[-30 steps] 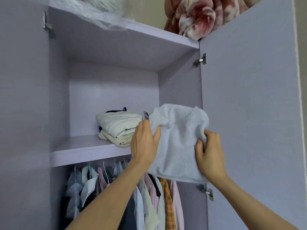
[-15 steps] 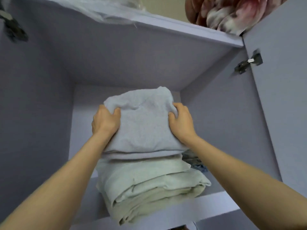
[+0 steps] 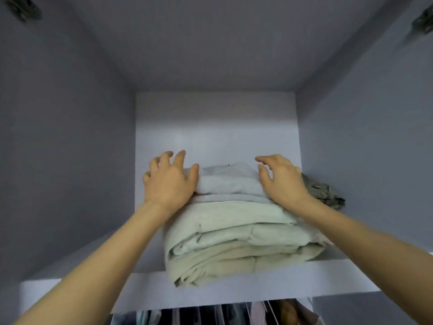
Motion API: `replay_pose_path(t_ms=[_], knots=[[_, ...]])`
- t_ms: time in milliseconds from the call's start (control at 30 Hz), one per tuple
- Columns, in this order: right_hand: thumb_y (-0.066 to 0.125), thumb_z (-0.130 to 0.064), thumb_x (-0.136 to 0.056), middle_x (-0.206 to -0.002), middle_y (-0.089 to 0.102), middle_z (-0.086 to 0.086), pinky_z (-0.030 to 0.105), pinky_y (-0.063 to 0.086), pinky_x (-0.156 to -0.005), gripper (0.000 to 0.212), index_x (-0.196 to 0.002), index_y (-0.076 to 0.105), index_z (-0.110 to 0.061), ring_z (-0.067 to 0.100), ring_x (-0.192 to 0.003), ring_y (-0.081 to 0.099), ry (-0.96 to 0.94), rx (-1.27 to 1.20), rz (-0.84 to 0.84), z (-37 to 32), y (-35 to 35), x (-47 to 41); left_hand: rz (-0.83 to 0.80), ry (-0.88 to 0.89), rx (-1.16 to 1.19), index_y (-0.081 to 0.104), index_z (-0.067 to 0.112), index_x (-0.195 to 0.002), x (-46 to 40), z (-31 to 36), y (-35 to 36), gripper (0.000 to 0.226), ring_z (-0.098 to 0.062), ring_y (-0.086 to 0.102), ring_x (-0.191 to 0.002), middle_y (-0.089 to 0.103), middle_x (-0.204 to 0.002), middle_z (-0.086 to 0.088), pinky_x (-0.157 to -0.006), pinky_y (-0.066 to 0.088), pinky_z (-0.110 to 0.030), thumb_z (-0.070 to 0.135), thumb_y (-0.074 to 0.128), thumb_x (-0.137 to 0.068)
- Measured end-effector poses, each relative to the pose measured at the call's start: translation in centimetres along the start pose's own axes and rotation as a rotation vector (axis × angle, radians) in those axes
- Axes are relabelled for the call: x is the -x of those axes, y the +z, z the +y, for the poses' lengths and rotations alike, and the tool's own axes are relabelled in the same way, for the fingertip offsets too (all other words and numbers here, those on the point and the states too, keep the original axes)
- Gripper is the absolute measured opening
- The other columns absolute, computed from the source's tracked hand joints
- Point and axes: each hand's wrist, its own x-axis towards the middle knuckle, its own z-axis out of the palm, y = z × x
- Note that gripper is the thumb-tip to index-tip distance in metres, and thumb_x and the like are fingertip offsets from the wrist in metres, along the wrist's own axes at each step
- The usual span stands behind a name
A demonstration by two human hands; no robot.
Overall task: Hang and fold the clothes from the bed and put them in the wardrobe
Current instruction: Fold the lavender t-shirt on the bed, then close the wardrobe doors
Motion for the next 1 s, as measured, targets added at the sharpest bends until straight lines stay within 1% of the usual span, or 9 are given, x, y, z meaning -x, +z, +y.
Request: replay_pose_path(t_ms=[67, 133, 267, 400, 633, 800, 900, 967, 1000], knots=[[0.032, -0.046, -0.091, -0.127, 0.054, 0.002, 0.044, 0.029, -0.102, 0.048, -0.131, 0.051, -0.026, 0.026, -0.119, 0.048, -0.378, 0.055, 0.012, -1.0, -0.7, 4.5, 0.121, 0.262, -0.039, 0.031, 0.03, -0.146, 4.9, 0.2, 0.4, 0.067, -0.031, 0.021, -0.14, 0.029, -0.152, -0.005, -0.108, 0.022, -0.055, 0.064, 0.025, -0.088], [0.033, -0.055, -0.089, -0.137, 0.048, 0.003, 0.06, 0.024, -0.107, 0.054, -0.138, 0.039, -0.033, 0.031, -0.13, 0.039, -0.609, 0.213, -0.054, -0.4, -0.3, 8.1, 0.064, 0.458, -0.174, 0.032, 0.033, -0.144, 8.5, -0.6, 2.2, 0.072, -0.036, 0.023, -0.141, 0.03, -0.153, -0.008, -0.107, 0.021, -0.063, 0.073, 0.024, -0.085], [0.029, -0.069, -0.086, -0.153, 0.027, 0.007, 0.07, 0.013, -0.105, 0.068, -0.147, 0.017, -0.041, 0.037, -0.142, 0.015, -0.683, 0.381, -0.12, 1.8, 0.5, 10.5, -0.001, 0.585, -0.357, 0.029, 0.038, -0.145, 10.6, -2.0, 4.1, 0.081, -0.042, 0.019, -0.141, 0.025, -0.155, -0.01, -0.104, 0.018, -0.071, 0.083, 0.025, -0.079], [0.02, -0.071, -0.088, -0.155, 0.022, 0.009, 0.069, 0.022, -0.103, 0.068, -0.148, 0.014, -0.04, 0.04, -0.142, 0.014, -0.684, 0.391, -0.112, 1.8, 1.0, 10.5, -0.008, 0.731, -0.471, 0.032, 0.035, -0.146, 10.2, -2.6, 3.9, 0.083, -0.045, 0.024, -0.139, 0.03, -0.153, -0.011, -0.101, 0.027, -0.07, 0.083, 0.026, -0.078], [0.022, -0.057, -0.094, -0.152, 0.03, 0.006, 0.068, 0.024, -0.103, 0.055, -0.144, 0.029, -0.037, 0.039, -0.14, 0.021, -0.617, 0.26, -0.063, -3.2, 5.1, 10.7, -0.081, 0.71, -0.495, 0.011, 0.028, -0.151, 8.0, -8.9, 3.9, 0.08, -0.04, 0.017, -0.141, 0.02, -0.156, -0.008, -0.099, 0.036, -0.065, 0.076, 0.015, -0.087], [0.013, -0.052, -0.098, -0.155, 0.025, 0.003, 0.064, 0.014, -0.105, 0.052, -0.146, 0.024, -0.035, 0.035, -0.142, 0.015, -0.626, 0.296, -0.096, -2.2, 6.1, 10.7, -0.113, 0.649, -0.518, 0.016, 0.026, -0.15, 8.3, -8.6, 3.9, 0.075, -0.039, 0.018, -0.14, 0.025, -0.154, -0.009, -0.099, 0.032, -0.067, 0.072, 0.011, -0.09], [0.036, -0.039, -0.095, -0.152, 0.031, 0.006, 0.065, 0.019, -0.104, 0.052, -0.145, 0.027, -0.03, 0.033, -0.14, 0.02, -0.565, 0.337, -0.055, -2.1, 4.7, 12.1, -0.064, 0.535, -0.5, 0.018, 0.029, -0.149, 11.3, -7.6, 2.7, 0.068, -0.039, 0.021, -0.141, 0.026, -0.154, -0.011, -0.101, 0.026, -0.069, 0.065, 0.017, -0.093], [0.063, -0.018, -0.079, -0.15, 0.034, 0.011, 0.065, 0.018, -0.104, 0.073, -0.142, 0.029, -0.026, 0.033, -0.138, 0.021, -0.481, 0.292, -0.049, -2.1, 3.6, 14.4, -0.031, 0.435, -0.465, 0.017, 0.028, -0.149, 14.9, -7.0, 1.7, 0.066, -0.038, 0.015, -0.141, 0.023, -0.155, -0.013, -0.103, 0.02, -0.066, 0.057, 0.027, -0.091], [0.068, -0.01, -0.071, -0.149, 0.035, 0.014, 0.066, 0.018, -0.106, 0.08, -0.141, 0.03, -0.024, 0.033, -0.138, 0.021, -0.446, 0.243, -0.056, -2.3, 2.8, 16.4, -0.022, 0.376, -0.427, 0.015, 0.028, -0.149, 17.3, -6.7, 1.0, 0.066, -0.038, 0.011, -0.142, 0.021, -0.155, -0.014, -0.104, 0.019, -0.065, 0.052, 0.029, -0.089]])
